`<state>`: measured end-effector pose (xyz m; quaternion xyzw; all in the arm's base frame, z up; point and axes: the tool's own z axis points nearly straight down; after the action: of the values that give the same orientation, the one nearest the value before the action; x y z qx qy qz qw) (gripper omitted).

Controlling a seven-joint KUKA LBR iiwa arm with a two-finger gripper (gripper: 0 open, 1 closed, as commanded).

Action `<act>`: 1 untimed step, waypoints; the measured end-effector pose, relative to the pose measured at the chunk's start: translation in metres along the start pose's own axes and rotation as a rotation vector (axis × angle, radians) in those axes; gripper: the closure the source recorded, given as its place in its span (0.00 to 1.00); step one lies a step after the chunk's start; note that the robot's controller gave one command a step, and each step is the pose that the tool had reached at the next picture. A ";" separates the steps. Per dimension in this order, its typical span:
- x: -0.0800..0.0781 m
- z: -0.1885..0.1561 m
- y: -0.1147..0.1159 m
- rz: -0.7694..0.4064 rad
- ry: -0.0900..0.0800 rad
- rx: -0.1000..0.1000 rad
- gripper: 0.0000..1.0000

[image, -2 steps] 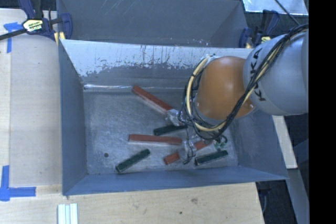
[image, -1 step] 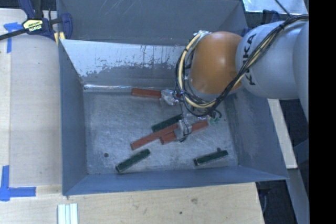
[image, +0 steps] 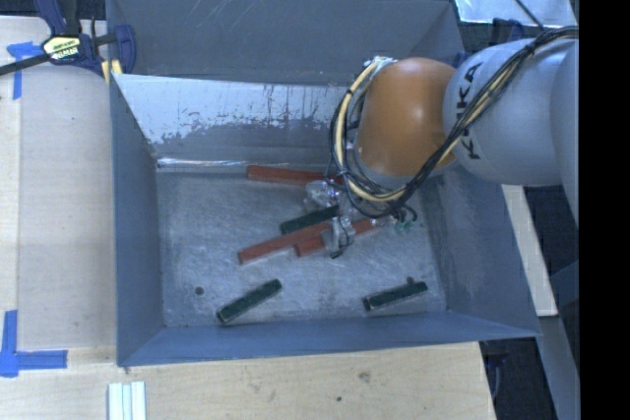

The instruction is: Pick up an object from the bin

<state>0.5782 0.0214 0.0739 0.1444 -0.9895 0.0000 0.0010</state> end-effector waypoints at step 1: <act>0.020 -0.001 -0.034 -0.727 -0.019 0.006 1.00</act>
Offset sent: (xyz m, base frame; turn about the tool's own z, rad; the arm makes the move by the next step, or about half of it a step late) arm -0.0141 -0.0406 -0.0039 -0.7287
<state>0.5687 -0.0171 0.0746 0.4869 -0.8734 0.0014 -0.0085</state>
